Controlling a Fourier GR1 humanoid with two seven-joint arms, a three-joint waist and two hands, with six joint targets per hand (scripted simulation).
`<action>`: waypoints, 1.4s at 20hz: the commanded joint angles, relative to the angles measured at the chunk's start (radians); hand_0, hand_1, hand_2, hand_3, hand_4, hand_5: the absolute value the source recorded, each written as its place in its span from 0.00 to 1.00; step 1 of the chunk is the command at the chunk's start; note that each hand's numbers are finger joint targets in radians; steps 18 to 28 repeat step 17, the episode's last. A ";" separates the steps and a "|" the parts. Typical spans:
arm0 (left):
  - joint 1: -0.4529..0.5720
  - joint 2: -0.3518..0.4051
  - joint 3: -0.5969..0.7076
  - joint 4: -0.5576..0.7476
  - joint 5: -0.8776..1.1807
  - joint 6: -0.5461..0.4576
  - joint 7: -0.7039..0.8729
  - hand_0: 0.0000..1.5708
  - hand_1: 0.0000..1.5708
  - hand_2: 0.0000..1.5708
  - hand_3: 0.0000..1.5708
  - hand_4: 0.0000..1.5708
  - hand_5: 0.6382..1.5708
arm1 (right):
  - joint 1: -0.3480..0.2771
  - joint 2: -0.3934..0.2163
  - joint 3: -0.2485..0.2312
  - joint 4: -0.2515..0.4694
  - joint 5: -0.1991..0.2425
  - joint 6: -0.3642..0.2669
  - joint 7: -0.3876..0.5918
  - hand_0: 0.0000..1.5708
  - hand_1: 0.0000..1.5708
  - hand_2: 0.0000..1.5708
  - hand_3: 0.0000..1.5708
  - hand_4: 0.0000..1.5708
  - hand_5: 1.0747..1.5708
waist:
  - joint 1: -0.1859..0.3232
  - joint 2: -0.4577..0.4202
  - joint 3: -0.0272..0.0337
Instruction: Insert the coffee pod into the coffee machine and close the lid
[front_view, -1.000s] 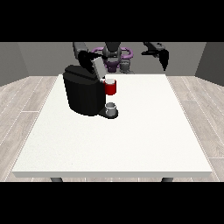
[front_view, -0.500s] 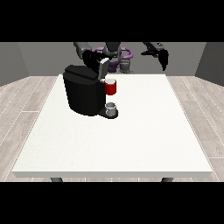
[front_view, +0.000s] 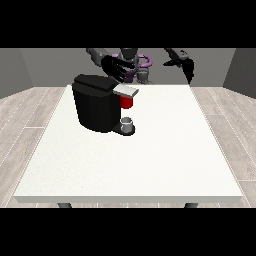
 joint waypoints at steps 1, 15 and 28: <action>-0.013 -0.023 -0.029 0.008 -0.010 -0.001 -0.052 0.00 0.00 0.00 0.00 0.00 1.00 | -0.085 0.009 -0.011 0.015 0.021 -0.033 0.032 0.00 0.00 0.00 0.00 0.09 1.00 | 0.012 0.019 -0.0002; 0.105 -0.043 -0.034 0.042 -0.011 0.009 -0.092 0.00 0.00 0.00 0.00 0.12 1.00 | 0.328 0.107 0.188 -0.152 -0.195 -0.018 -0.131 0.00 0.00 0.00 0.00 0.18 1.00 | -0.099 -0.186 0.0002; 0.101 -0.070 -0.036 0.026 -0.040 0.082 -0.078 0.00 0.00 0.00 0.00 0.12 1.00 | 0.367 0.107 0.182 -0.167 -0.205 -0.046 -0.119 0.00 0.00 0.00 0.00 0.10 1.00 | -0.121 -0.194 0.0003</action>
